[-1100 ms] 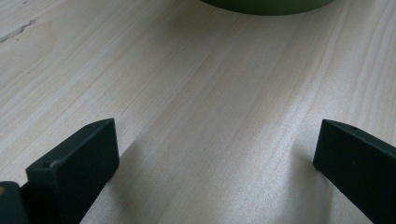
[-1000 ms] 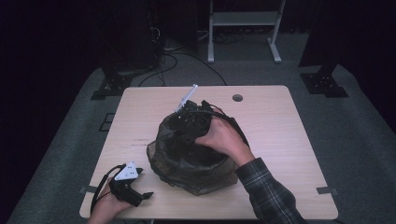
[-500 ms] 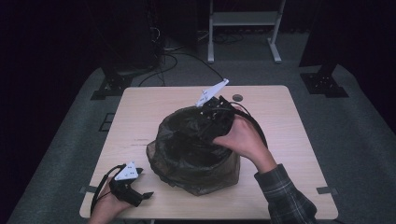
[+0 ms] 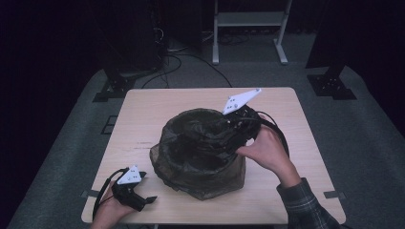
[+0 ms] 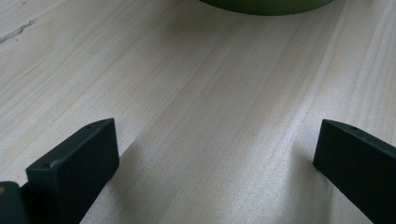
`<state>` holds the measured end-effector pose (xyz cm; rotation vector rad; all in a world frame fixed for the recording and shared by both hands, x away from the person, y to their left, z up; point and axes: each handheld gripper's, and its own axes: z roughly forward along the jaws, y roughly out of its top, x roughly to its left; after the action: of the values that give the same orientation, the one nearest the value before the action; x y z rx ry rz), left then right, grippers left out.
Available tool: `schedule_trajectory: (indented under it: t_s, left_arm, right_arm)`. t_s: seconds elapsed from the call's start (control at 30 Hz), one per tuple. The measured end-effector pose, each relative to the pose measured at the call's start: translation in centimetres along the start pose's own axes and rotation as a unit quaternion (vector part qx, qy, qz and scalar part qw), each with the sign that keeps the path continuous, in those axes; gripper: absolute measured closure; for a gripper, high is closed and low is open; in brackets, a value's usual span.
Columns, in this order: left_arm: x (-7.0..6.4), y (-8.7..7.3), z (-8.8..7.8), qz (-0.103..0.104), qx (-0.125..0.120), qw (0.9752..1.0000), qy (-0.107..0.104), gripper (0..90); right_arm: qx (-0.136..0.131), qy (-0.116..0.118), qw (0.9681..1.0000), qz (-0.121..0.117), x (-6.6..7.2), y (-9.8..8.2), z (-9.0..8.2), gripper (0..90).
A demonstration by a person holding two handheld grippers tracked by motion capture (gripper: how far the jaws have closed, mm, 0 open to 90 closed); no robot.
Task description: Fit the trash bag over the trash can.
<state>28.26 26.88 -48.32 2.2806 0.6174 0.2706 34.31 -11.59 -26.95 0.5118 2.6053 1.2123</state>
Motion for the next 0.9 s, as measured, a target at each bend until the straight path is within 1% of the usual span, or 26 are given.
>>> schedule_trajectory:
  t_s: [0.17, 0.33, 0.5, 0.6, 0.73, 0.9]
  left_arm:
    - [0.0, 0.0, 0.0, 0.0, 0.0, 1.0, 0.0, 0.0]
    - [0.0, 0.0, 0.0, 0.0, 0.0, 1.0, 0.0, 0.0]
    - [0.0, 0.0, 0.0, 0.0, 0.0, 1.0, 0.0, 0.0]
    - [0.0, 0.0, 0.0, 0.0, 0.001, 1.0, 0.0, 0.0]
    - [0.0, 0.0, 0.0, 0.001, 0.001, 1.0, -0.001, 0.0]
    - [0.0, 0.0, 0.0, 0.001, 0.001, 1.0, -0.001, 0.0]
  right_arm:
    - [-0.022, 0.004, 0.9997, 0.01, 0.2, -1.5, -1.3, 0.0]
    - [-0.035, -0.002, 0.9993, 0.015, 0.4, -3.2, -2.5, 0.0]
    - [-0.044, -0.006, 0.9988, 0.023, 0.8, -5.0, -3.2, 0.0]
    - [-0.048, -0.006, 0.9983, 0.031, 1.1, -6.2, -3.3, 0.0]
    - [-0.053, -0.005, 0.9979, 0.035, 1.4, -7.4, -3.4, 0.0]
    - [-0.053, -0.003, 0.9978, 0.039, 1.9, -9.2, -2.9, 0.0]
